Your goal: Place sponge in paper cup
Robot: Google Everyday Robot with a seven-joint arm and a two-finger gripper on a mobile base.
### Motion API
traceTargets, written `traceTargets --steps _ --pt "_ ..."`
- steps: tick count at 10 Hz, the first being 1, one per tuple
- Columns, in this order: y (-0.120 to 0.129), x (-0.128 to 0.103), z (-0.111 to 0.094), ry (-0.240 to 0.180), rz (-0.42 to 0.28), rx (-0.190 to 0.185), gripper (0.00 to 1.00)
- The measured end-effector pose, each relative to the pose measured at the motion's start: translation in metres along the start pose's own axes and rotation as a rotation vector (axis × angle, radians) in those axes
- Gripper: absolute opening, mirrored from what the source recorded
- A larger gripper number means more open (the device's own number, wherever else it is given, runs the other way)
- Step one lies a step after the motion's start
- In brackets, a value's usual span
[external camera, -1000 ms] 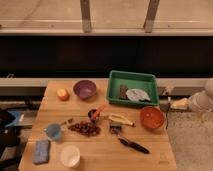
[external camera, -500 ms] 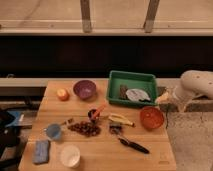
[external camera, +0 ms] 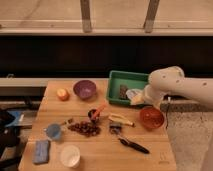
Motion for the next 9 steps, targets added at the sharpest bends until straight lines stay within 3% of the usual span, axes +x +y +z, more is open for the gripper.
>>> traceTargets --steps 4,9 --pt "0.114 0.046 0.006 0.032 -0.24 -0.04 0.8" --pt "0.116 0.047 0.006 0.032 -0.25 -0.038 0.8"
